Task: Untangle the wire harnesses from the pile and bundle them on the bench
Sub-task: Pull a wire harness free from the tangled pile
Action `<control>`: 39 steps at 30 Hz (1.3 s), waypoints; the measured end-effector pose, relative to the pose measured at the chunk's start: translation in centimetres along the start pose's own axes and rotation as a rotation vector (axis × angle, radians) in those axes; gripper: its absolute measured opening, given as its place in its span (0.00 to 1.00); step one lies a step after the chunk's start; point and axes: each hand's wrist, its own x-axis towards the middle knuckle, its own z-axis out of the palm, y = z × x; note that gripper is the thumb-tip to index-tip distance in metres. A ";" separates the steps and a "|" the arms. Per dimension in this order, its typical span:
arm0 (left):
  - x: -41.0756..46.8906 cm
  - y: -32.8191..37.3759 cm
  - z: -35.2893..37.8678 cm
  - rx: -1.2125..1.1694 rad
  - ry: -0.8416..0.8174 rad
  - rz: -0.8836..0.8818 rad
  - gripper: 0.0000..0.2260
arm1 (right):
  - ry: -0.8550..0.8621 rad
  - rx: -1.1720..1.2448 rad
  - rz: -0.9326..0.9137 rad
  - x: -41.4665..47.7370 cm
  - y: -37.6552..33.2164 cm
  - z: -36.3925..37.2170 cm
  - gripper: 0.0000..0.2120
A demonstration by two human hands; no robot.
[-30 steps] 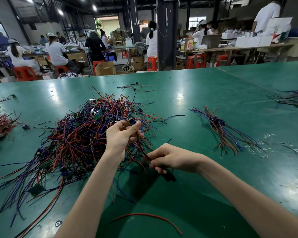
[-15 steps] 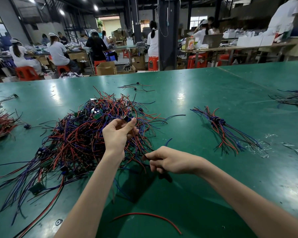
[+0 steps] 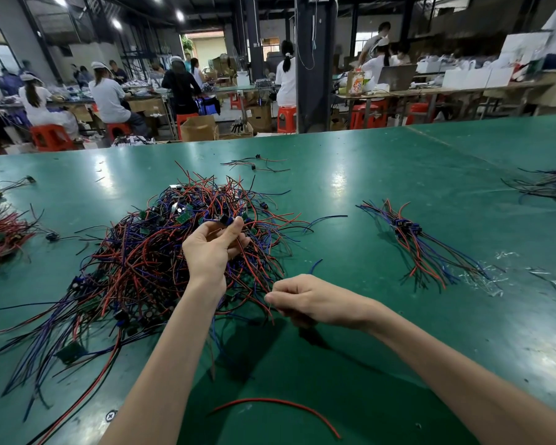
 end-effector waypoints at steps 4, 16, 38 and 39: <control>0.0 0.0 0.0 0.006 -0.002 -0.003 0.08 | -0.030 0.028 -0.016 -0.2 0.2 -0.3 0.13; 0.1 -0.4 -0.1 -0.007 -0.037 -0.039 0.09 | -0.037 0.006 -0.202 -0.5 -0.5 -0.7 0.08; -0.2 0.6 0.0 -0.133 -0.077 -0.138 0.11 | -0.046 0.591 0.457 0.5 0.3 -0.2 0.18; -0.2 0.7 0.0 -0.140 -0.074 -0.147 0.10 | -0.054 0.578 0.433 0.4 0.4 -0.3 0.18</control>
